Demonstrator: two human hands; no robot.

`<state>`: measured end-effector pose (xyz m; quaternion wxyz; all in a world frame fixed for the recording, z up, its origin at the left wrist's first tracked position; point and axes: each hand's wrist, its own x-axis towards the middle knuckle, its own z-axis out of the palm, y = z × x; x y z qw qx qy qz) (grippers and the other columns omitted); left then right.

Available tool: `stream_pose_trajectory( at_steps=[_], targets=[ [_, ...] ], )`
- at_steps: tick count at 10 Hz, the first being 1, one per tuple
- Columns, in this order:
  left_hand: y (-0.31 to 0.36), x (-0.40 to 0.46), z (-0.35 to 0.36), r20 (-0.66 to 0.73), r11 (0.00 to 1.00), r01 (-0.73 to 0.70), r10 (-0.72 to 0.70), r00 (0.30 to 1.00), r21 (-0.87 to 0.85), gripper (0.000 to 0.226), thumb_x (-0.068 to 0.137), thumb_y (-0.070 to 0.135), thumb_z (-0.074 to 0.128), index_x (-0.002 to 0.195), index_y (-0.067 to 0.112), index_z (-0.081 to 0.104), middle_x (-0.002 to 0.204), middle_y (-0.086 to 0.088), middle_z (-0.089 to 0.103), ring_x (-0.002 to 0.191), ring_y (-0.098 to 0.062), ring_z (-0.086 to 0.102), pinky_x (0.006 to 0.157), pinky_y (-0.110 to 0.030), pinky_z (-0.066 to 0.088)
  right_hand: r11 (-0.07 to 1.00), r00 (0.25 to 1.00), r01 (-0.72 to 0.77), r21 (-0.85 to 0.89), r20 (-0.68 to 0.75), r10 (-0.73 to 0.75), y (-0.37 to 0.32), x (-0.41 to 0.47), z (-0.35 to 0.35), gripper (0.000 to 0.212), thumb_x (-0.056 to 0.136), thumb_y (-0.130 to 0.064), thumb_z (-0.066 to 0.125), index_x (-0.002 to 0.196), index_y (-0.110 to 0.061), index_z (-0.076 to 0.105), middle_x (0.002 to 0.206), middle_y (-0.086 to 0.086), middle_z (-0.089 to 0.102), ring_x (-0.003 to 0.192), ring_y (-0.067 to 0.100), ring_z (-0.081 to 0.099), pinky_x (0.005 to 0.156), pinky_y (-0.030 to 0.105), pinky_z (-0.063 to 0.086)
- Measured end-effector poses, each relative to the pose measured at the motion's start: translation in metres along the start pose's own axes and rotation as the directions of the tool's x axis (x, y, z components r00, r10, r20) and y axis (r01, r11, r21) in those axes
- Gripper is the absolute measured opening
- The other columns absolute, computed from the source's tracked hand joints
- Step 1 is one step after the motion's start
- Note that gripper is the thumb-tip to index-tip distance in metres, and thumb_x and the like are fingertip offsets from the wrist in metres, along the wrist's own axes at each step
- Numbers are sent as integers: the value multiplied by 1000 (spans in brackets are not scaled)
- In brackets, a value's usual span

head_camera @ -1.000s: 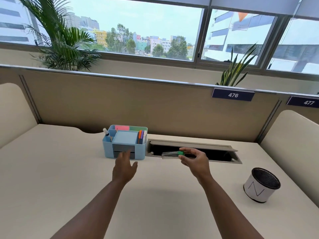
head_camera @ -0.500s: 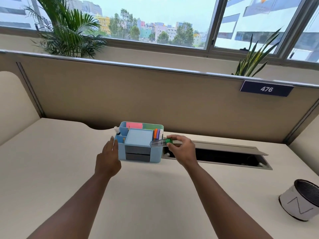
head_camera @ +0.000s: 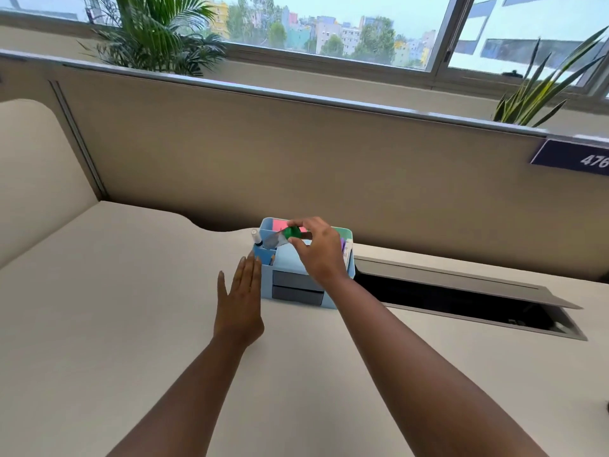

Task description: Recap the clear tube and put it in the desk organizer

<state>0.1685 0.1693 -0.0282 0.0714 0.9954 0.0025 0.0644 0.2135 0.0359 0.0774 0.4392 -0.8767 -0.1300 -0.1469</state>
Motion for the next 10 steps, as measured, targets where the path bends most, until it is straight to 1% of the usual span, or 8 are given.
stream_pose_trajectory(
  at_steps=[1,2,3,4,6,7,9,10],
  targets=[
    [-2,-1,1,5,1000,-8,8,1000,-16,88,85,8,45,143,12,-21,158,-7,-19,146,-22,-17,117,-49,-10,995,992,64,-75,110,-56,-3,6,19,26,80,3,59,105,-4,65,110,17,64,97,29,59,88,39,50],
    [-3,0,1,26,1000,-11,11,1000,-8,89,86,12,47,142,13,-23,157,-6,-22,145,-23,-19,116,-49,-12,983,979,112,-142,186,-85,0,9,32,29,81,6,56,106,-5,65,113,16,62,99,29,58,87,35,47],
    [-3,0,2,41,1000,-10,11,999,-23,91,86,13,48,141,14,-25,157,-6,-23,145,-22,-20,116,-49,-13,964,961,136,-227,266,-73,3,10,39,34,81,7,56,110,-8,64,117,15,59,101,30,56,86,33,46],
    [-3,0,3,48,999,-7,8,999,-38,93,86,13,49,141,14,-26,157,-5,-24,145,-22,-20,116,-48,-13,949,945,135,-286,326,-36,6,8,44,39,80,5,58,116,-10,60,122,15,55,106,32,54,90,37,47],
    [-4,0,5,68,998,10,-5,998,-63,96,85,11,51,140,16,-27,157,-3,-24,146,-21,-17,116,-47,-12,926,896,89,-366,435,86,7,9,50,35,88,-10,54,122,-11,53,128,15,52,114,30,50,95,35,46],
    [-4,1,7,85,998,11,-6,996,-63,97,86,13,53,141,17,-27,157,-3,-23,146,-21,-15,117,-48,-10,924,890,84,-372,445,98,7,7,51,34,89,-13,52,123,-10,51,131,14,52,117,29,50,97,34,45],
    [-4,2,5,116,997,28,-19,993,-75,97,85,12,53,140,17,-27,157,-3,-25,146,-23,-14,118,-48,-6,926,915,114,-359,400,43,15,7,39,54,79,13,54,126,-12,51,136,13,49,123,30,46,105,36,38],
    [-3,1,-3,133,1000,14,-10,991,-24,96,85,13,53,142,16,-24,157,-4,-24,146,-25,-14,118,-49,-5,891,921,124,-436,386,61,18,6,24,60,77,16,49,128,-14,49,137,12,49,124,28,45,103,35,37]
  ],
)
